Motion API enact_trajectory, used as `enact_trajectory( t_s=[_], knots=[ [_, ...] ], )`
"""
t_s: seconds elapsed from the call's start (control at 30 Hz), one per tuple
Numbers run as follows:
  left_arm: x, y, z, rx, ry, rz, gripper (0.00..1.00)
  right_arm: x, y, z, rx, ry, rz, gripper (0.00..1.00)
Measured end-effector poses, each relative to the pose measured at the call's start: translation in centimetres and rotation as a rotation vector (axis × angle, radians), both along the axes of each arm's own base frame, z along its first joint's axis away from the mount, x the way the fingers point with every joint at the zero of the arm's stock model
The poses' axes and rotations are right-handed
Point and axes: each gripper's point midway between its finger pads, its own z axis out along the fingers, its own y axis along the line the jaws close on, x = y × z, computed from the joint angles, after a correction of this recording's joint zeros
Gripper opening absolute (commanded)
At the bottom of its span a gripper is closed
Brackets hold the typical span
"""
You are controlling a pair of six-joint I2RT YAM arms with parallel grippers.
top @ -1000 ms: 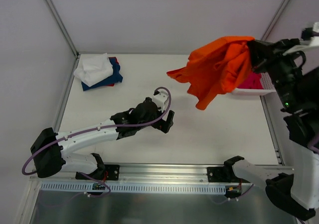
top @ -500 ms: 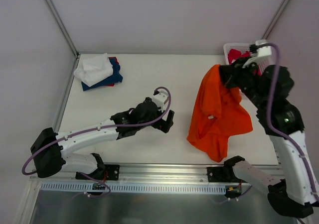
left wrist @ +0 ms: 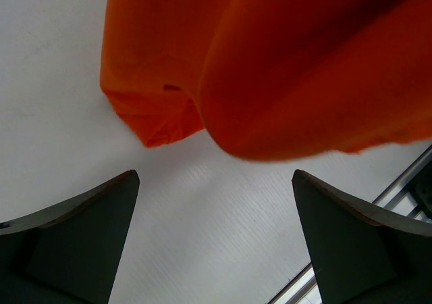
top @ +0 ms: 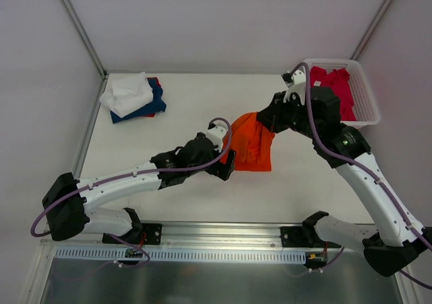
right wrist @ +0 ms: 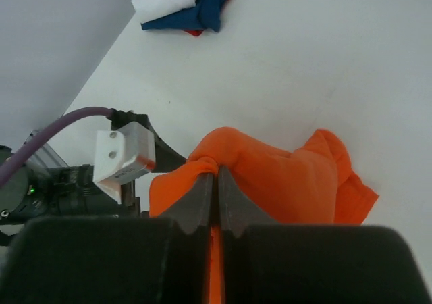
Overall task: Fold and stack the t-shirts
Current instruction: Move the tshirt to the center of the board
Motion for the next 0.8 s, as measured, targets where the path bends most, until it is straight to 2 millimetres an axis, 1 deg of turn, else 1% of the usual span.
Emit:
enact_trajectory(
  t_s=[0.13, 0.2, 0.33, 0.47, 0.7, 0.8],
  knots=[
    [0.0, 0.0, -0.1, 0.0, 0.004, 0.002, 0.99, -0.3, 0.6, 1.5, 0.014, -0.043, 0.037, 0.0],
    [0.0, 0.0, -0.1, 0.0, 0.006, 0.003, 0.99, -0.2, 0.6, 1.6, 0.01, -0.052, 0.038, 0.0],
    [0.0, 0.0, -0.3, 0.002, 0.008, 0.004, 0.99, 0.5, 0.6, 0.9, -0.02, -0.055, 0.03, 0.0],
    [0.0, -0.1, -0.4, 0.004, 0.01, 0.004, 0.99, 2.2, 0.4, -0.7, -0.084, -0.046, -0.011, 0.0],
    [0.0, -0.1, -0.5, 0.006, 0.012, 0.004, 0.99, 6.5, -0.7, -5.6, -0.264, 0.005, -0.136, 0.0],
    [0.0, -0.1, -0.5, 0.006, 0.012, 0.004, 0.99, 8.5, -0.9, -6.8, -0.33, 0.012, -0.177, 0.0]
  ],
)
